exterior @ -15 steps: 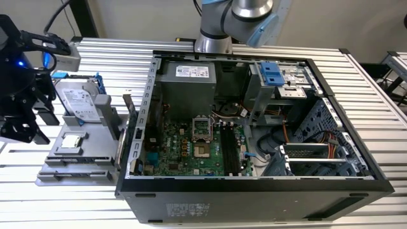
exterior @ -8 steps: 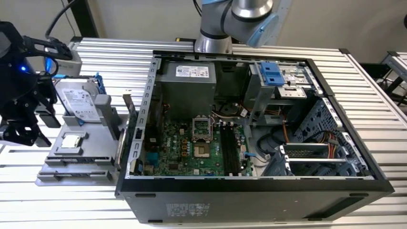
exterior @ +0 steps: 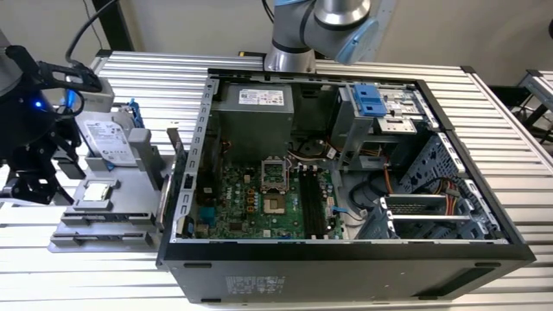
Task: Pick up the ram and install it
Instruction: 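Pick up the ram and move it above insertion slot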
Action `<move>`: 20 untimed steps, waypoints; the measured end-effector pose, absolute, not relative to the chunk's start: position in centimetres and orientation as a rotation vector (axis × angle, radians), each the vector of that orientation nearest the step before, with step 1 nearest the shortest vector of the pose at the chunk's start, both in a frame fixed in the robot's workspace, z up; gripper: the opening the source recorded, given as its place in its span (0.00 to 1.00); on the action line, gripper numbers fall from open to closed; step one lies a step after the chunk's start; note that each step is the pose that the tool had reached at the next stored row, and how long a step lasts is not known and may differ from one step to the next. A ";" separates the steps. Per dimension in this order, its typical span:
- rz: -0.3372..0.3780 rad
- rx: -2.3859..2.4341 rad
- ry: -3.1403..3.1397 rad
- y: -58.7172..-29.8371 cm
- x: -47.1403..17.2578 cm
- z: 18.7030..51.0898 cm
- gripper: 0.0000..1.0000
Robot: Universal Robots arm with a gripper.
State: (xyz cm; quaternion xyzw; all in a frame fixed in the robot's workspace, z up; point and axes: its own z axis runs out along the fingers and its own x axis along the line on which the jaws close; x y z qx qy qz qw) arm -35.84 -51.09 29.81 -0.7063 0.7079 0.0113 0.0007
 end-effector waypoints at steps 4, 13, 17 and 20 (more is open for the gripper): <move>0.035 -2.218 2.223 -51.1 -35.8 29.4 1.00; 0.028 -2.221 2.227 -51.1 -35.9 27.9 1.00; 0.025 -2.223 2.228 -51.1 -36.0 27.2 1.00; 0.023 -2.224 2.229 -51.1 -36.1 26.7 1.00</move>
